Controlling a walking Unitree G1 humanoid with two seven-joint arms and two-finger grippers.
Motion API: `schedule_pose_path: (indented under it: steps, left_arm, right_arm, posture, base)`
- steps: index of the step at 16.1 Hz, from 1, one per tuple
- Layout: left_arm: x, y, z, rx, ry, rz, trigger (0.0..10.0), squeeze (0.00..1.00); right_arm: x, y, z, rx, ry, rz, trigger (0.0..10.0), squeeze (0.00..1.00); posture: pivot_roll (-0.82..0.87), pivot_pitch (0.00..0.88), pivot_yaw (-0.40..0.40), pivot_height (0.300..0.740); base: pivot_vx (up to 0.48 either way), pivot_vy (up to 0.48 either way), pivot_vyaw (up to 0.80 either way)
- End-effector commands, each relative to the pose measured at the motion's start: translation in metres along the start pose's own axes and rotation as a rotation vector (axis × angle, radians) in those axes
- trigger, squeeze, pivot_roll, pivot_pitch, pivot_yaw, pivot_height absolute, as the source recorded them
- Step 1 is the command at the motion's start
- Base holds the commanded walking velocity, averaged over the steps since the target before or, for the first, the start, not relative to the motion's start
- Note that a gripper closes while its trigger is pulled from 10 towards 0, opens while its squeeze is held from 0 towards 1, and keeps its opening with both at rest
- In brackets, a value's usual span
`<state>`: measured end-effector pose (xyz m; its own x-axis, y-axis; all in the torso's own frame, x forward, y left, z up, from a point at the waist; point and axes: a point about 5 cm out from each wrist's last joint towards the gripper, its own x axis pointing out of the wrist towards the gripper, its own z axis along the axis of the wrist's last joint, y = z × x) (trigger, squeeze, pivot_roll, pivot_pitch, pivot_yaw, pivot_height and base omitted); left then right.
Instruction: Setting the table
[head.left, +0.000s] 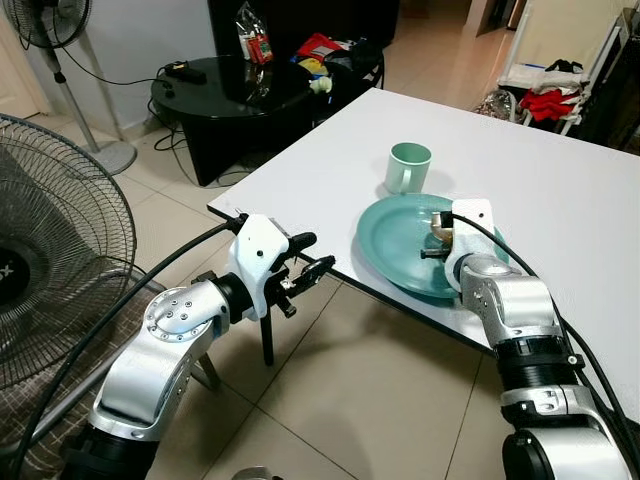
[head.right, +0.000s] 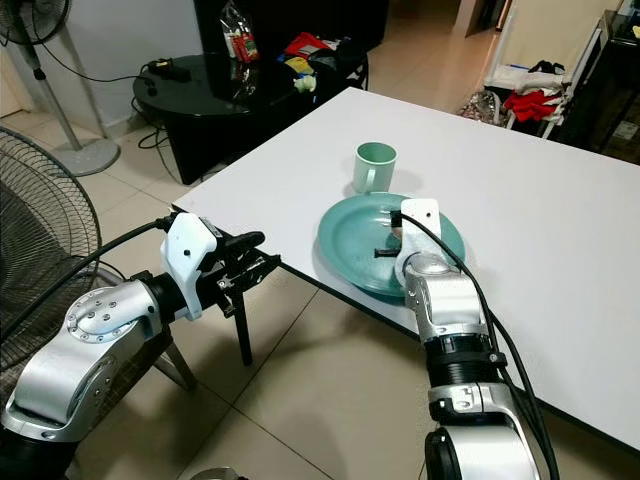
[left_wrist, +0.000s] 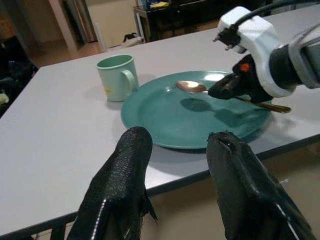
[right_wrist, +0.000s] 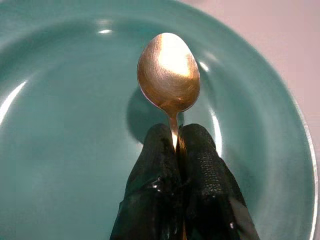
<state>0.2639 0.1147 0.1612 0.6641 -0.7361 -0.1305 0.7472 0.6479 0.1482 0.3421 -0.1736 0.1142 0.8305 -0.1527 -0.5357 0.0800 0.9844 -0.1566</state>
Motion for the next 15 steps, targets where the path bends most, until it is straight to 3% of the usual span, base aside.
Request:
schedule_pose_path:
  steps: [1,5,7,8,10,11,12,15]
  left_arm:
    - [0.000,-0.005,0.005,0.008,-0.002,-0.048,10.0,0.00]
    - [-0.007,-0.018,-0.003,-0.015,0.062,-0.175,10.0,0.00]
    - [-0.008,-0.019,-0.004,-0.013,0.074,-0.185,10.0,0.00]
    - [-0.008,-0.018,-0.004,-0.012,0.074,-0.183,10.0,0.00]
    - [-0.008,-0.016,-0.003,-0.010,0.075,-0.178,10.0,0.00]
    - [-0.008,-0.016,-0.003,-0.009,0.076,-0.179,10.0,0.00]
    - [-0.008,-0.015,-0.002,-0.007,0.075,-0.177,10.0,0.00]
    - [-0.008,-0.012,0.000,-0.005,0.065,-0.165,10.0,0.00]
  right_arm:
    - [0.001,-0.007,0.013,-0.004,-0.050,-0.031,10.0,0.00]
    - [0.006,-0.008,0.015,-0.002,-0.059,-0.039,10.0,0.00]
    - [0.008,-0.004,0.014,0.001,-0.054,-0.028,10.0,0.55]
    - [0.009,-0.003,0.013,0.003,-0.051,-0.024,10.0,0.67]
    - [0.011,-0.002,0.010,0.020,-0.043,-0.024,10.0,0.81]
    - [0.012,-0.002,0.010,0.022,-0.045,-0.026,10.0,0.81]
    - [0.013,-0.003,0.011,0.030,-0.053,-0.039,10.0,0.99]
    - [0.009,-0.003,0.017,0.021,-0.090,-0.025,10.0,1.00]
  posture:
    - [0.06,0.000,0.015,0.740]
    - [0.06,0.000,0.017,0.740]
    - [0.07,0.000,0.018,0.740]
    - [0.07,0.000,0.018,0.740]
    - [0.07,0.000,0.021,0.740]
    - [0.07,0.000,0.021,0.740]
    - [0.06,0.000,0.028,0.740]
    - [0.06,0.000,0.037,0.740]
  base:
    - [0.000,0.000,0.00]
    - [0.000,0.000,0.00]
    - [0.000,0.000,0.00]
    - [0.000,0.000,0.00]
    - [0.000,0.000,0.00]
    - [0.000,0.000,0.00]
    - [0.000,0.000,0.00]
    - [0.000,0.000,0.00]
